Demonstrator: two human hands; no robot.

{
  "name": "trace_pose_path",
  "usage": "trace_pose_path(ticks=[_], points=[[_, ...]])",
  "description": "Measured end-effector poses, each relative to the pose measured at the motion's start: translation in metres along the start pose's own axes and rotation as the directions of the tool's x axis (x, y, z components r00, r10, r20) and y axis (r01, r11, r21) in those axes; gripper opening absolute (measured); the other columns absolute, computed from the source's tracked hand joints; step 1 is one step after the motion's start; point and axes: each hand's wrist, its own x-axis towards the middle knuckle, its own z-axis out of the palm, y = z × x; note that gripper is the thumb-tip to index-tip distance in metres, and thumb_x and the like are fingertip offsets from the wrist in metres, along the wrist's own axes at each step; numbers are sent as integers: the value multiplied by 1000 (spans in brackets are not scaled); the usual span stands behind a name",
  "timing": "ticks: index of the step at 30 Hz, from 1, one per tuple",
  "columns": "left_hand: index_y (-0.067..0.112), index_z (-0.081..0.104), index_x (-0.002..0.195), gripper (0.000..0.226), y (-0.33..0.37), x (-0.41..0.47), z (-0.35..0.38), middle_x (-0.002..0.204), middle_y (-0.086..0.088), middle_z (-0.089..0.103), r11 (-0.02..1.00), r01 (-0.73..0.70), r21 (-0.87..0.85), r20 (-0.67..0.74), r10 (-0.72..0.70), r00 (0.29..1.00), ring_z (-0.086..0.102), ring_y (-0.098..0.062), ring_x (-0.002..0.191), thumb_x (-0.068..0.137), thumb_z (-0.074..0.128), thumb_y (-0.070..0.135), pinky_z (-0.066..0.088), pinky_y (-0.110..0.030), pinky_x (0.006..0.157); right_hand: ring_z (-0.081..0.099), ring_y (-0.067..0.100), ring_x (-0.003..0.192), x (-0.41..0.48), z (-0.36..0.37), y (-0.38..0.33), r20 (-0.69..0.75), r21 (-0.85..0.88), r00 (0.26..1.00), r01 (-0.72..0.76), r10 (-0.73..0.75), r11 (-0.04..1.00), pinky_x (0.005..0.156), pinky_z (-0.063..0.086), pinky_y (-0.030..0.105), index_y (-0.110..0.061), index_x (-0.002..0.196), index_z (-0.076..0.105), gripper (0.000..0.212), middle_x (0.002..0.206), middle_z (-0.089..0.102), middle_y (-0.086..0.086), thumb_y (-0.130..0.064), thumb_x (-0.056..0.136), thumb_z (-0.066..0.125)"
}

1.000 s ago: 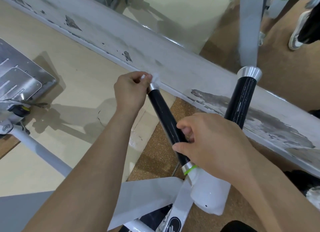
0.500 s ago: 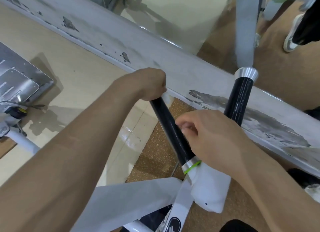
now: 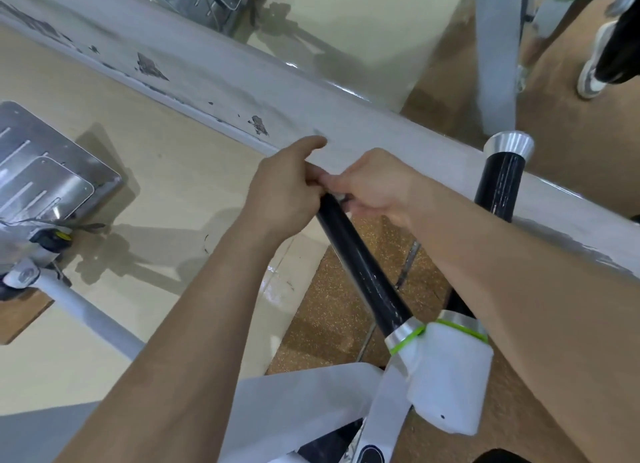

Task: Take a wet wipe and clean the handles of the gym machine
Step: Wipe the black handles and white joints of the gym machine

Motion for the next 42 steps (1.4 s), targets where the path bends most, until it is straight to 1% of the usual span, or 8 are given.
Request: trace_pose_path(ticks=[6, 13, 18, 23, 30, 34, 37, 42], points=[[21, 66, 117, 33, -18, -39, 12, 126, 10, 60, 983, 46, -180, -101, -65, 993, 61, -8, 105, 84, 67, 17, 51, -25, 88, 68, 17, 66, 24, 12, 14, -314, -17, 942, 118, -117, 993, 66, 58, 33, -10, 82, 70, 10, 71, 68, 6, -14, 75, 76], [20, 57, 129, 38, -18, -52, 24, 144, 10, 44, 982, -2, -188, -125, -21, 992, 49, -11, 125, 91, 59, 20, 48, -31, 95, 65, 24, 95, 18, 13, 14, -214, -229, 959, 135, -185, 964, 86, 53, 31, -7, 107, 68, 26, 105, 67, 11, -5, 81, 65], [21, 57, 128, 38, -19, -51, 24, 145, 11, 42, 979, 26, -202, -117, -51, 992, 52, -13, 123, 91, 60, 22, 48, -33, 97, 61, 19, 93, -13, -1, 13, -121, -570, 949, 173, -291, 803, 78, 47, 24, -17, 102, 69, 19, 101, 66, 5, -13, 84, 64], [23, 57, 128, 37, -19, -52, 25, 147, 8, 40, 977, 28, -211, -98, -49, 994, 45, -12, 129, 91, 58, 21, 45, -39, 100, 63, 25, 93, -1, 10, 13, -160, -267, 956, 197, -246, 943, 85, 53, 39, -11, 97, 67, 13, 99, 66, 11, -15, 85, 61], [23, 56, 129, 36, -21, -50, 23, 148, 13, 38, 988, 19, -151, -79, -31, 996, 44, -13, 129, 93, 55, 25, 42, -39, 103, 65, 33, 86, -5, 1, 24, -32, -455, 986, 134, -167, 880, 76, 57, 44, -10, 89, 60, 5, 91, 62, 14, -10, 85, 62], [21, 56, 130, 38, -24, -48, 23, 148, 10, 39, 993, 11, -118, -82, -21, 996, 43, -14, 131, 93, 56, 27, 41, -41, 103, 65, 29, 80, -7, 4, 26, -152, -302, 964, 164, -217, 939, 72, 58, 41, -18, 79, 61, 11, 90, 62, 10, -9, 81, 66], [20, 55, 130, 37, -24, -49, 24, 148, 8, 39, 997, -8, -74, -75, 3, 997, 44, -17, 130, 94, 54, 27, 42, -42, 102, 55, 19, 70, -20, 3, 22, -74, -508, 966, 176, -247, 843, 57, 47, 25, -19, 82, 58, 10, 77, 53, -1, -10, 86, 58], [18, 56, 129, 37, -22, -46, 24, 147, 3, 42, 1000, -16, -17, -74, 15, 997, 43, -24, 128, 93, 53, 25, 42, -45, 100, 58, 19, 89, -48, -10, 11, 81, -716, 975, 203, -209, 668, 65, 46, 25, -18, 92, 60, 9, 102, 61, 4, -11, 90, 54]])
